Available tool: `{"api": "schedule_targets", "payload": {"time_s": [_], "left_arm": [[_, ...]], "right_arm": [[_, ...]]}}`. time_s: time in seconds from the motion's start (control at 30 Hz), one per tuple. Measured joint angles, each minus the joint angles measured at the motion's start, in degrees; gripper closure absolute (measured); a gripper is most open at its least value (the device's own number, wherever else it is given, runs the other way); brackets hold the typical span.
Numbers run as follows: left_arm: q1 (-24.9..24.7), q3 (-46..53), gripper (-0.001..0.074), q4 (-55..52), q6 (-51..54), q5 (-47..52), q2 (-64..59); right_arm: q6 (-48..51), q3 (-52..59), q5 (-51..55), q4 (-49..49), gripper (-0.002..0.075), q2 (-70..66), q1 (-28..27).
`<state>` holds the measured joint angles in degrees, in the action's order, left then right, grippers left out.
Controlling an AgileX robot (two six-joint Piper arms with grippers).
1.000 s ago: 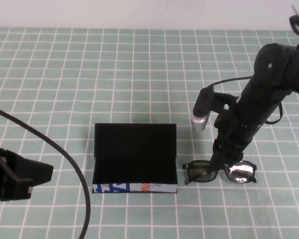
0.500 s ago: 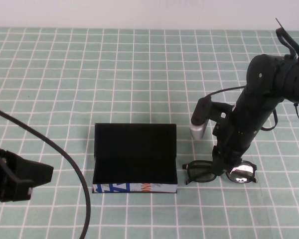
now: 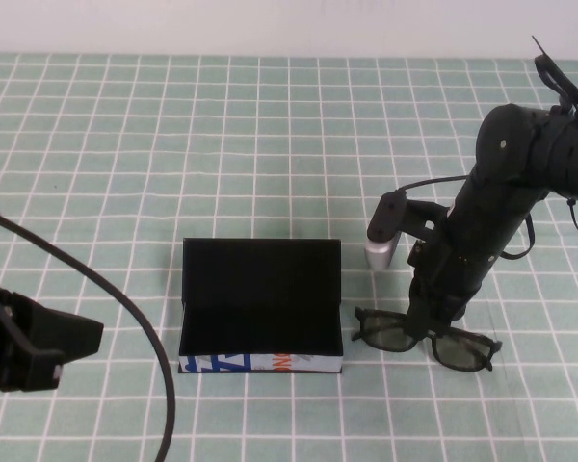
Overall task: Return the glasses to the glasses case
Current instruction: Pick up the glasses from the table, then place the glasses in the glasses case
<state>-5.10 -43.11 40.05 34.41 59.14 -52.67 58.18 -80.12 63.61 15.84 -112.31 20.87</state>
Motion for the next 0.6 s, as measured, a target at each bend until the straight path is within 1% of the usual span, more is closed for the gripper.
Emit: {"api": "schedule_targets", "payload": {"time_s": [0.3, 0.47, 0.6], "left_arm": [[0.0, 0.0, 0.0737, 0.0, 0.0, 0.0, 0.0], [0.0, 0.0, 0.0737, 0.0, 0.1, 0.1, 0.0], [0.0, 0.0, 0.0737, 0.0, 0.1, 0.5, 0.0]], "right_arm": [[0.0, -1.0, 3.2, -1.1, 0.072, 0.0, 0.0], [-0.6, -6.6, 5.2, -2.3, 0.0722, 0.0, 0.0], [-4.7, -11.8, 5.5, -2.5, 0.0723, 0.5, 0.0]]}}
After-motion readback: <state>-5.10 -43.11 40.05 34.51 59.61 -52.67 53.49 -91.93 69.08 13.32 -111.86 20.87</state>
